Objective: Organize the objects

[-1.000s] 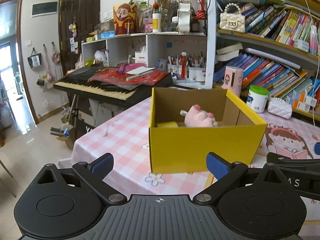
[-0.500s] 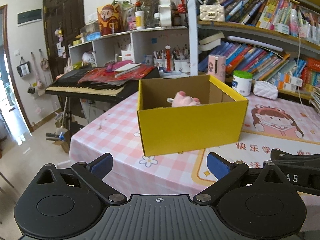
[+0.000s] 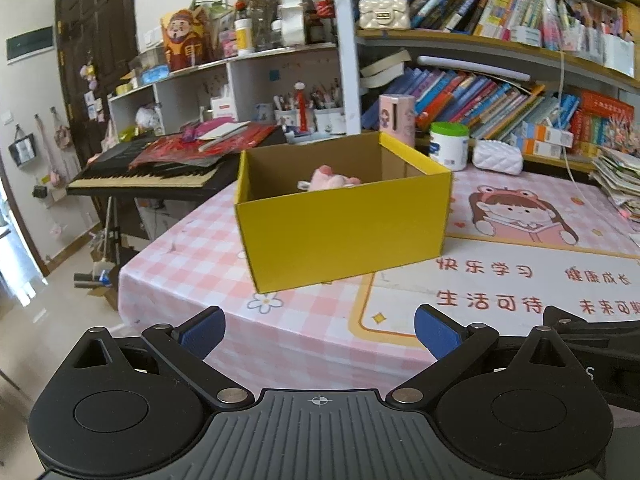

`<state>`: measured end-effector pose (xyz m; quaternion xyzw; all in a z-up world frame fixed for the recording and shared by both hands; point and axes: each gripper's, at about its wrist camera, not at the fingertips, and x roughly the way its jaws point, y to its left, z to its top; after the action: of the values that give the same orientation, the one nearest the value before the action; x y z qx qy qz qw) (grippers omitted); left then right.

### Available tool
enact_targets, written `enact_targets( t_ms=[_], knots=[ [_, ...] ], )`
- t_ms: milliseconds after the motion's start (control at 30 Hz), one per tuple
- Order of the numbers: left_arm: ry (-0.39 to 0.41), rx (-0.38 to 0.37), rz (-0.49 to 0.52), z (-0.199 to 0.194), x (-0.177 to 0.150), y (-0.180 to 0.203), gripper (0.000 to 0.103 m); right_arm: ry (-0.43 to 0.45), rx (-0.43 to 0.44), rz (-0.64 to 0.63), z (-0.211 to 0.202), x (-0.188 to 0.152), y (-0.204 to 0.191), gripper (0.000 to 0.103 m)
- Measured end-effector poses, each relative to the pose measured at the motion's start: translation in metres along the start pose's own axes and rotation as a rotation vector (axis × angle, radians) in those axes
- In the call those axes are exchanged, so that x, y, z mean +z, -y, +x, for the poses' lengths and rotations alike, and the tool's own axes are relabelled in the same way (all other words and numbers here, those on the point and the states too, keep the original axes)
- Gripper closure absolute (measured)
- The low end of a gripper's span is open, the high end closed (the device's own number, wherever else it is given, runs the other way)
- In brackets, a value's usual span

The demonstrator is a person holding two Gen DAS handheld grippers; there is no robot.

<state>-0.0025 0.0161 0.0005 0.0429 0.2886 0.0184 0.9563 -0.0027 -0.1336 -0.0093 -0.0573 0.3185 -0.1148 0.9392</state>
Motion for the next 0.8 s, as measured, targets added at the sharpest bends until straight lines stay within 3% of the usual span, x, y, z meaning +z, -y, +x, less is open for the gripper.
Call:
enact_targets(
  t_ms=[333,800],
  knots=[
    [0.002,-0.038,0.059,0.001,0.003,0.024,0.001,-0.029,-0.068,0.062,-0.002,-0.007,0.023,0.000],
    [-0.016,-0.040,0.070,0.007,0.005,0.039,0.001,-0.053,-0.090,0.085,0.004,-0.008,0.038,0.000]
  ],
)
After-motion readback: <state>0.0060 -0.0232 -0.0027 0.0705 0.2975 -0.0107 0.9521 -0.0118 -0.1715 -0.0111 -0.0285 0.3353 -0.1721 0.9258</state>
